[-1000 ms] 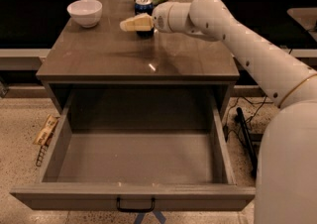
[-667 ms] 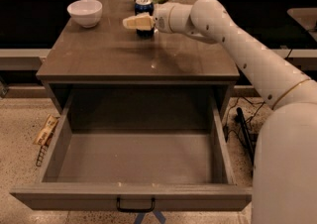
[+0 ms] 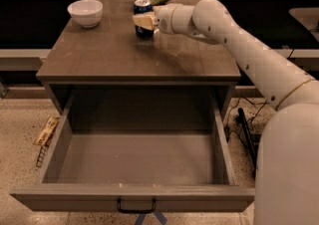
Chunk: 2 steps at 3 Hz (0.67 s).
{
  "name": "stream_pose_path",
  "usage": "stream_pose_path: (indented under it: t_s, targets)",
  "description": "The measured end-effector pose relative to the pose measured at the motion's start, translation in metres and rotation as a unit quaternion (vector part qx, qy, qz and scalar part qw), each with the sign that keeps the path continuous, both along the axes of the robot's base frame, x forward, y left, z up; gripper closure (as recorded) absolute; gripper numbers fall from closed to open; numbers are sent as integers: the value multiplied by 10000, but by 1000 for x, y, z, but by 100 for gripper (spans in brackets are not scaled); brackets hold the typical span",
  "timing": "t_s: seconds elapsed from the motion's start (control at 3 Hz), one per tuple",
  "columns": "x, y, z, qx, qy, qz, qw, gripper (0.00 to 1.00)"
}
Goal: Place pepsi can into top drawer
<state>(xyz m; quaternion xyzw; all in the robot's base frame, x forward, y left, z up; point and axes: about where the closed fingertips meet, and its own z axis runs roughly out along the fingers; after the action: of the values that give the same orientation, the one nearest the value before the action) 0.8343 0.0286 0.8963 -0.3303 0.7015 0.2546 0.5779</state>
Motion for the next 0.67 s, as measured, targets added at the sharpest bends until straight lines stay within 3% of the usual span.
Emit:
stream_pose_path:
  t_s: [0.33,0.67]
  targets:
    - [-30,-9,18,28,157,137,9998,95]
    - [-85,-18,52,262,288,278,9989,100]
